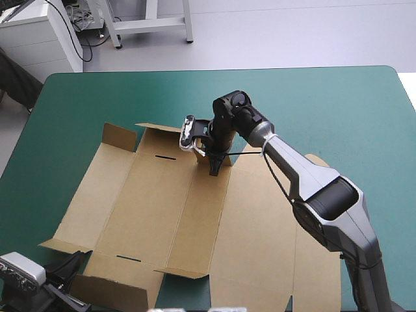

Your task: Fold the box

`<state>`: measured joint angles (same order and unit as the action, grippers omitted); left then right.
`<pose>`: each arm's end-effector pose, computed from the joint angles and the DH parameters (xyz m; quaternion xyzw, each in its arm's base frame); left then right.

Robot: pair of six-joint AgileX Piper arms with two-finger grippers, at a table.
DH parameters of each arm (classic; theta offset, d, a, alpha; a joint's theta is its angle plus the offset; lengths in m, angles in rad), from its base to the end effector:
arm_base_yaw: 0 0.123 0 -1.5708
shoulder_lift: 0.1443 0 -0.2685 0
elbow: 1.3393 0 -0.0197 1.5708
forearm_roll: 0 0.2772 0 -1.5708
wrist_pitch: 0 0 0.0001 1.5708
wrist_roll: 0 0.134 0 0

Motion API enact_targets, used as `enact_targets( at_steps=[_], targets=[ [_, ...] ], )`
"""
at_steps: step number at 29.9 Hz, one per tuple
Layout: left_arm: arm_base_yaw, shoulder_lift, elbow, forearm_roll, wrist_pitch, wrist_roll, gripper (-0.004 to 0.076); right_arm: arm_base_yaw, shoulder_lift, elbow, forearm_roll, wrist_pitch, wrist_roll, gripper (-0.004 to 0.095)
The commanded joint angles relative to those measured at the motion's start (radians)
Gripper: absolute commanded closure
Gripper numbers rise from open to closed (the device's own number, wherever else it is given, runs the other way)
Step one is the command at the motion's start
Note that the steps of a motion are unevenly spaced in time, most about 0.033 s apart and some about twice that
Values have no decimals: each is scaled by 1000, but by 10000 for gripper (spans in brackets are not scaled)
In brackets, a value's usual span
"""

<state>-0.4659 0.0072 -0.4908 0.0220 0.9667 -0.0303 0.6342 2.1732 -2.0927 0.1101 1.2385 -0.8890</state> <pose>0.0733 -0.0341 0.2781 0.1800 0.8126 -0.1254 0.5399 0.3977 0.3098 0.2160 -0.6727 0.7184 0.0325 0.1740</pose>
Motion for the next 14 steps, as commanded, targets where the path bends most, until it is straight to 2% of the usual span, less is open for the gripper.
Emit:
enact_targets(
  at_steps=[1, 9, 11, 14],
  targets=[
    [-5, 16, -22, -3, -71, -6, 731, -6, -39, -33, -48, 16, -18, 929],
    [-5, 16, -22, -3, -71, -4, 731, -11, 4, -33, -110, -30, 12, 911],
    [-5, 16, -22, -3, -71, -4, 731, -13, 4, -33, -102, -23, 12, 856],
    [-5, 16, -22, -3, -71, -4, 731, -13, 4, -33, -102, 8, 10, 694]
  ],
)
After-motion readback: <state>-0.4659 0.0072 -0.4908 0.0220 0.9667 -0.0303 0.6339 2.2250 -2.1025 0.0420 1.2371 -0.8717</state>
